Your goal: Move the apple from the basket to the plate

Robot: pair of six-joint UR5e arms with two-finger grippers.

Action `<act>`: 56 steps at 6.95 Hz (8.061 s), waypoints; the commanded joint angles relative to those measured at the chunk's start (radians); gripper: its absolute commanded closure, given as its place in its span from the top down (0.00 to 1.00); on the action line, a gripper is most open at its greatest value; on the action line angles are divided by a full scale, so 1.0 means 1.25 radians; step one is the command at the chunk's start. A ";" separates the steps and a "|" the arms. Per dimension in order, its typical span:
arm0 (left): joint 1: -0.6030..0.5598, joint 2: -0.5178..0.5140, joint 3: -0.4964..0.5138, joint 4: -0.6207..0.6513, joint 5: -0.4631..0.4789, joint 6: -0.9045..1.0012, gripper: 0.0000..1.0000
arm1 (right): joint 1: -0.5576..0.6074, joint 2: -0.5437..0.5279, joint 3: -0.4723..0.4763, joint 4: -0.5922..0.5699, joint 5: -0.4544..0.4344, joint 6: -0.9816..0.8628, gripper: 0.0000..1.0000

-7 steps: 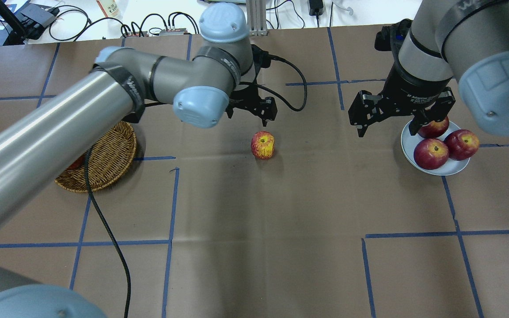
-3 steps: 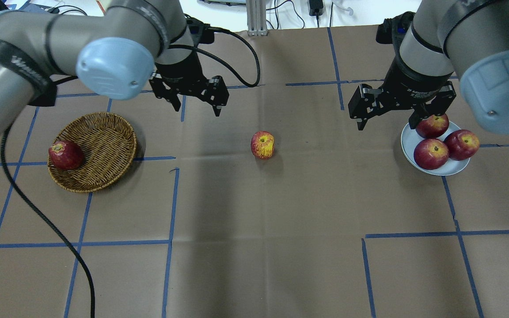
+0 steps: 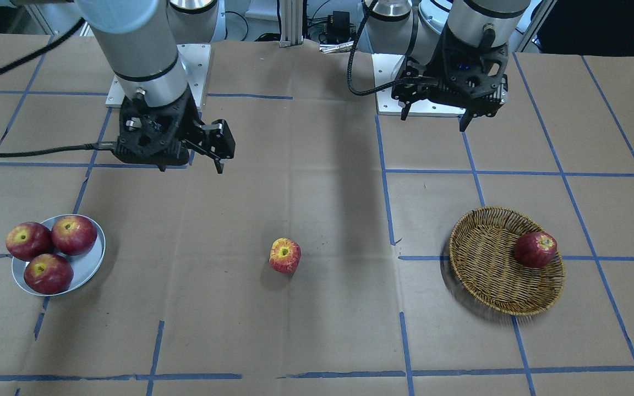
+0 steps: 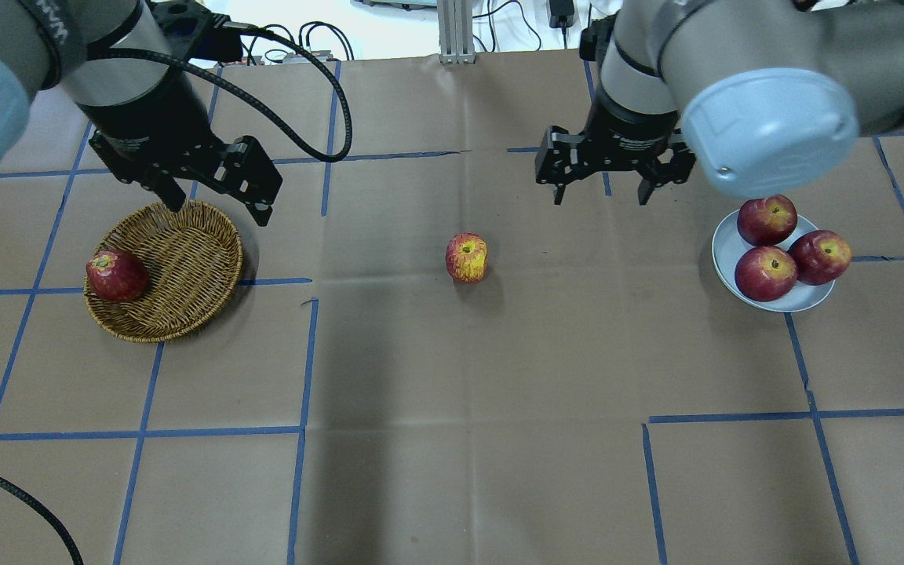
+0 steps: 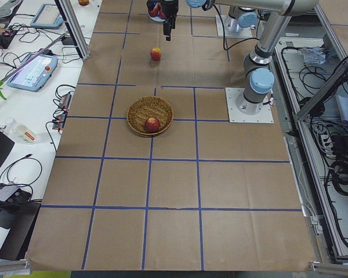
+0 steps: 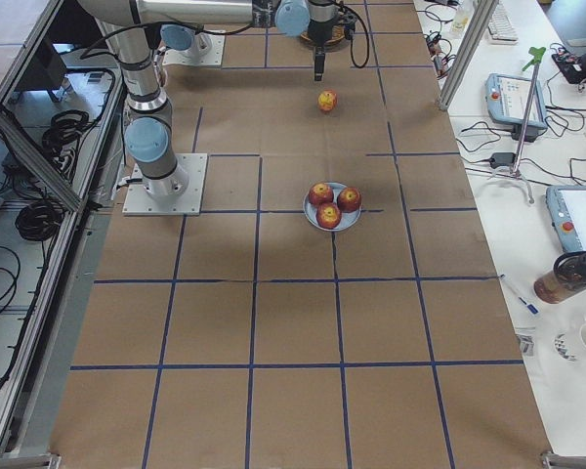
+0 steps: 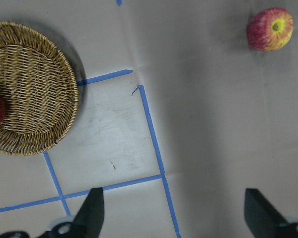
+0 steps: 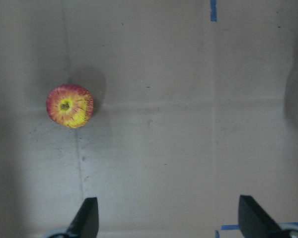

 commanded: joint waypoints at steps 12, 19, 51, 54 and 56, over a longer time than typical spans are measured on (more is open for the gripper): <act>0.028 -0.003 -0.028 0.010 0.001 0.019 0.99 | 0.157 0.339 0.070 -0.450 -0.027 0.208 1.00; 0.029 -0.004 -0.028 0.010 0.000 0.019 0.99 | 0.155 0.346 0.055 -0.453 -0.044 0.203 0.59; 0.026 0.022 -0.064 0.013 -0.001 0.030 0.99 | -0.395 -0.019 -0.044 0.121 0.022 -0.562 1.00; 0.026 0.013 -0.063 0.014 -0.001 0.027 0.99 | -0.219 -0.110 -0.076 0.259 0.018 -0.302 1.00; 0.024 0.019 -0.064 0.011 0.000 0.028 0.99 | -0.131 -0.109 -0.058 0.258 0.013 -0.213 1.00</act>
